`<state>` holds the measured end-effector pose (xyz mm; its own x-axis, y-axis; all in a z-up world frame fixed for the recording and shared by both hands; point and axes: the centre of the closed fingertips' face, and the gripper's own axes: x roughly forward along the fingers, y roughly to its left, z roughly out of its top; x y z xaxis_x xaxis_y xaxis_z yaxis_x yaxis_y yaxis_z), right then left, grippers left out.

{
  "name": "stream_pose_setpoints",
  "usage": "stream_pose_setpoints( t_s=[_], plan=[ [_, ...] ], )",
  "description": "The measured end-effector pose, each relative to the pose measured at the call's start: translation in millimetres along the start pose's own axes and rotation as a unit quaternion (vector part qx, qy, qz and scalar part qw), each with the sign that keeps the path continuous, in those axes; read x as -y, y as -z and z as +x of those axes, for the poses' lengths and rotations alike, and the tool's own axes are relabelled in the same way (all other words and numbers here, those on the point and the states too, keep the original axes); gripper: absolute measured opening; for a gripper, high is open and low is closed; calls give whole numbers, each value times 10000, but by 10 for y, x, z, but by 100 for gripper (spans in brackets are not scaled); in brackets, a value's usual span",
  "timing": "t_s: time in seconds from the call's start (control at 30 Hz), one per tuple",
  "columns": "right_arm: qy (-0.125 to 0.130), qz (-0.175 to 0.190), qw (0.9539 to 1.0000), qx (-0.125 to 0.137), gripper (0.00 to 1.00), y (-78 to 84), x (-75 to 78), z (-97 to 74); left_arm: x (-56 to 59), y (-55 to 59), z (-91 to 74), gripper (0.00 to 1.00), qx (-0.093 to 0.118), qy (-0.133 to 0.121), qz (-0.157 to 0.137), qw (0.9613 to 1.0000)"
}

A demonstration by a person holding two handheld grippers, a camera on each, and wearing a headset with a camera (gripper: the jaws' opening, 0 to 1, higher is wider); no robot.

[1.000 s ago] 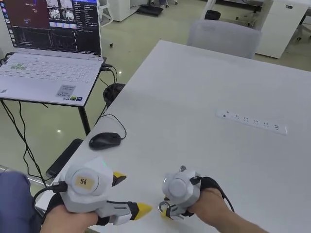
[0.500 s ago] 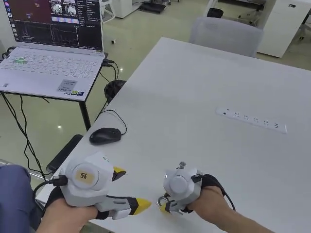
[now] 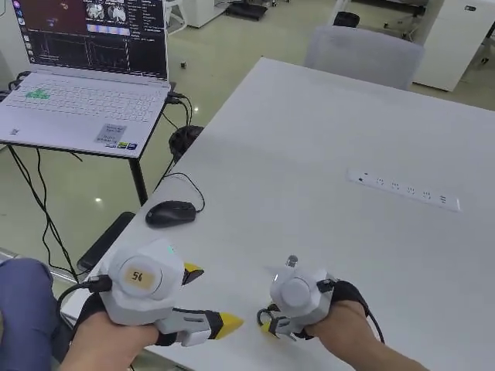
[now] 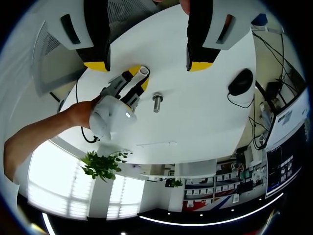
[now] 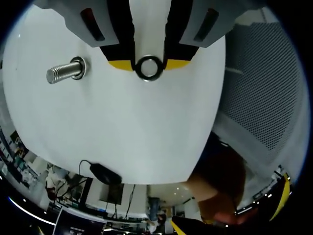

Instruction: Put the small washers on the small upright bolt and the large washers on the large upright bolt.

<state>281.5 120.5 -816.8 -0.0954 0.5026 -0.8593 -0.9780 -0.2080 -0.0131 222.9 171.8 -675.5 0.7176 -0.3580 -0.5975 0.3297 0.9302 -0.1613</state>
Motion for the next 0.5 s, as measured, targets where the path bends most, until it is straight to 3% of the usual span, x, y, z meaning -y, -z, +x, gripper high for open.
stream_pose_setpoints(
  t_s=[0.5],
  plan=[
    [225, 57, 9995, 234, 23, -75, 118, -175, -20, -12, 18, 62, -6, 2, -5, 10000]
  ],
)
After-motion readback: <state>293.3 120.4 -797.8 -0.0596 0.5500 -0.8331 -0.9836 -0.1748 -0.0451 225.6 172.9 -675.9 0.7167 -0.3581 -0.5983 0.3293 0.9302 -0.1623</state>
